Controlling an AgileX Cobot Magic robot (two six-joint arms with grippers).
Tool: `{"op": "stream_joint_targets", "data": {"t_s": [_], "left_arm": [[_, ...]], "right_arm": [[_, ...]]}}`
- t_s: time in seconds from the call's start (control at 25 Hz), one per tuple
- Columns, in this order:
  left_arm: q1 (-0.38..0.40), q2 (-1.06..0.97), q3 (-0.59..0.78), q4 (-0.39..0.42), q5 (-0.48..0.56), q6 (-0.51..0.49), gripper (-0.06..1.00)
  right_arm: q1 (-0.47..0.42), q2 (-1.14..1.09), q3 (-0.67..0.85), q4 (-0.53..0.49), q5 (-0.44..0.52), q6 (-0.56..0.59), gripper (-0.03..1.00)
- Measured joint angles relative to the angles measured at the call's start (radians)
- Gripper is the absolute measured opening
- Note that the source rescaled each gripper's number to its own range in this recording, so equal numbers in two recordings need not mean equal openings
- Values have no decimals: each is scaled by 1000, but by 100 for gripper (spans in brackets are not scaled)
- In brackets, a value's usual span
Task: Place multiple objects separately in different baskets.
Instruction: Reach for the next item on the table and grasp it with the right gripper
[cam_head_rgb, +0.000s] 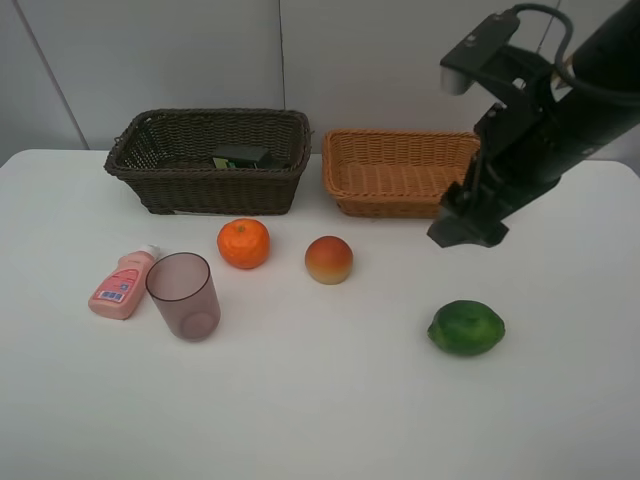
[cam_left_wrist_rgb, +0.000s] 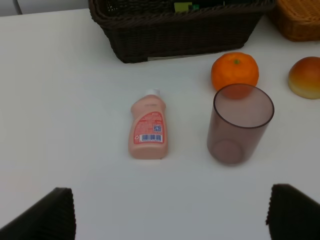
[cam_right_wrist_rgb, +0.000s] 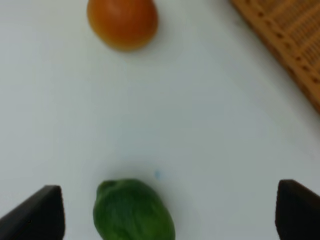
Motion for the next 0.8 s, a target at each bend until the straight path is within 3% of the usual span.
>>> {"op": "stream_joint_targets", "data": {"t_s": [0.4, 0.68, 0.8], "left_arm": [[0, 0, 0, 0, 0, 0, 99], [0, 0, 0, 0, 0, 0, 99], [0, 0, 0, 0, 0, 0, 99]], "right_arm": [[0, 3, 114, -1, 8, -367, 86], [-16, 101, 125, 30, -5, -534, 86], [-45, 162, 125, 31, -8, -555, 86]]}}
